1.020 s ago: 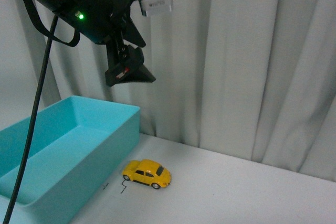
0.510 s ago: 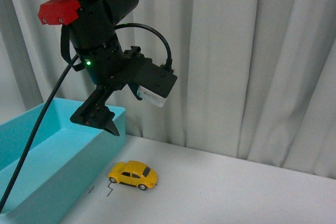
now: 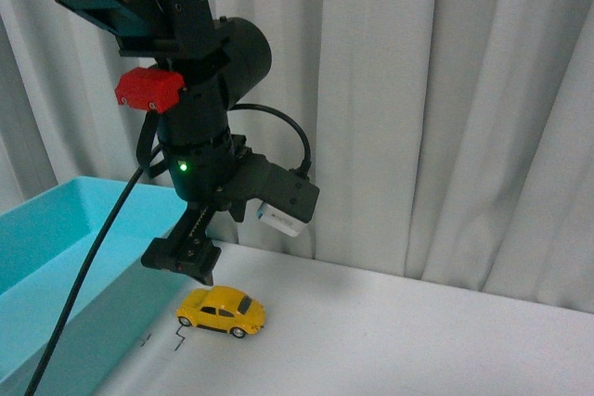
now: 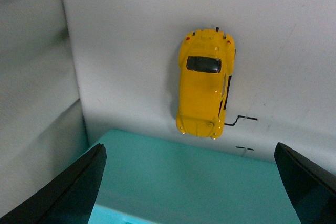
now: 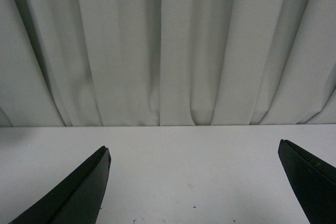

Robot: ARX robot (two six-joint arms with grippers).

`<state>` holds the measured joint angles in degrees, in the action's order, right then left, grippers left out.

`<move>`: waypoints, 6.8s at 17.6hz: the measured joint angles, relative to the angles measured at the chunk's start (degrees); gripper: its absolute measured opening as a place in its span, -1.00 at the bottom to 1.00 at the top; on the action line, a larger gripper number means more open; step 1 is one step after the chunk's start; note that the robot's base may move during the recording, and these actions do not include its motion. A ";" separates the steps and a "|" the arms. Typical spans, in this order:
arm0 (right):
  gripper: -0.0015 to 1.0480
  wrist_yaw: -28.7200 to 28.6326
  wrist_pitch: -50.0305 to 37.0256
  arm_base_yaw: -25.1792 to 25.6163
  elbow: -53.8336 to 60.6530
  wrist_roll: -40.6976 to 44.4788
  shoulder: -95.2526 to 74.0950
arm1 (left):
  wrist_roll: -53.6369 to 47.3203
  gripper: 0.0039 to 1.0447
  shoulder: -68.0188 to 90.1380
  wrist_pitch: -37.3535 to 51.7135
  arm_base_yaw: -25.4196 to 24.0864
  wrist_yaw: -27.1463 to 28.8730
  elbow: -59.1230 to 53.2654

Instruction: Wind up and store yellow beetle toy

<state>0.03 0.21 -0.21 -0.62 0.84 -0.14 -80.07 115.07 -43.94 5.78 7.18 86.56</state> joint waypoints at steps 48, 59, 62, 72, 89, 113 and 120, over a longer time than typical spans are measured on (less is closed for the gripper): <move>0.87 -0.02 0.00 0.00 0.00 0.00 0.00 | 34.73 -0.25 -13.70 5.40 -24.04 -16.79 -2.03; 0.87 0.00 0.02 0.00 0.00 -0.02 0.00 | 50.07 -0.25 -6.78 12.11 -31.95 -12.76 -10.51; 0.87 0.00 0.00 0.00 0.00 0.00 0.00 | 49.81 -0.25 -4.17 13.00 -31.04 -11.61 -10.86; 0.87 0.00 0.00 0.00 0.00 0.00 0.00 | 46.38 -0.25 2.36 16.81 -30.99 -6.12 -11.52; 0.87 0.00 0.00 0.00 0.00 0.00 0.00 | 44.63 0.88 2.78 18.88 -30.67 -10.23 -12.20; 0.87 -0.02 0.00 0.22 0.00 0.00 -0.04 | 78.77 -0.63 -94.25 48.76 -20.55 -22.16 -70.36; 0.87 0.00 0.04 0.22 0.00 0.00 -0.04 | 79.76 -0.97 -102.27 49.31 -6.32 -8.02 -79.19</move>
<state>0.03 0.25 0.01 -0.62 0.84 -0.19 -0.32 12.80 5.37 -0.54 -0.84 7.38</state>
